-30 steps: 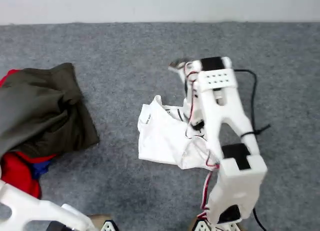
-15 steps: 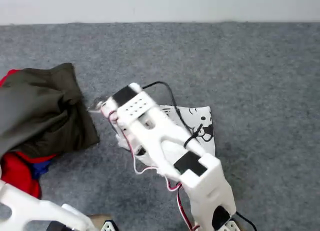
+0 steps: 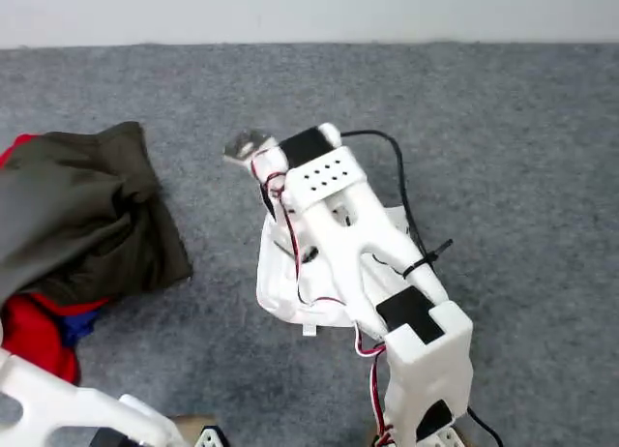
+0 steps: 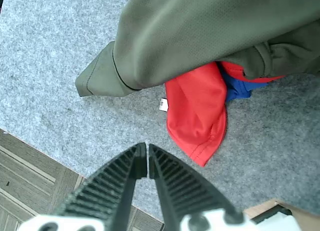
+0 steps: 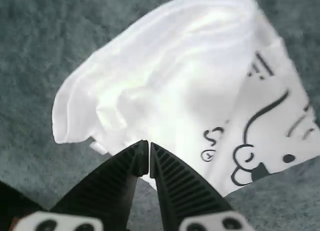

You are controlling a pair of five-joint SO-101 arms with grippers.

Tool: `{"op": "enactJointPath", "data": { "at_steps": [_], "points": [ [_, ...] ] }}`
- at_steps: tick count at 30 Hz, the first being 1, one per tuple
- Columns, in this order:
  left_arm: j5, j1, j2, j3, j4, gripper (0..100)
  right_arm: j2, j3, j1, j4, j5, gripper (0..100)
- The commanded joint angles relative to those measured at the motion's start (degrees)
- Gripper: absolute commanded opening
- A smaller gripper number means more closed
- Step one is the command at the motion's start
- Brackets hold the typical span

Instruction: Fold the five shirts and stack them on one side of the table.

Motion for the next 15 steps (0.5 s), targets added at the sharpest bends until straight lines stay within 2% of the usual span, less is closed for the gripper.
{"op": "enactJointPath", "data": {
  "at_steps": [1, 9, 15],
  "points": [
    [0.0, 0.44, -0.35, -1.89, 0.18, 1, 0.48, 3.78, -2.07, 2.42, 1.49, 1.0],
    [0.0, 0.44, -0.35, -1.89, 0.35, 1, 5.05, 3.6, -16.4, 2.33, 1.14, 1.0],
    [0.0, 0.44, -0.35, -1.89, 0.35, 1, -1.45, 1.41, -14.29, 2.59, 1.14, 1.5]
  ]
}}
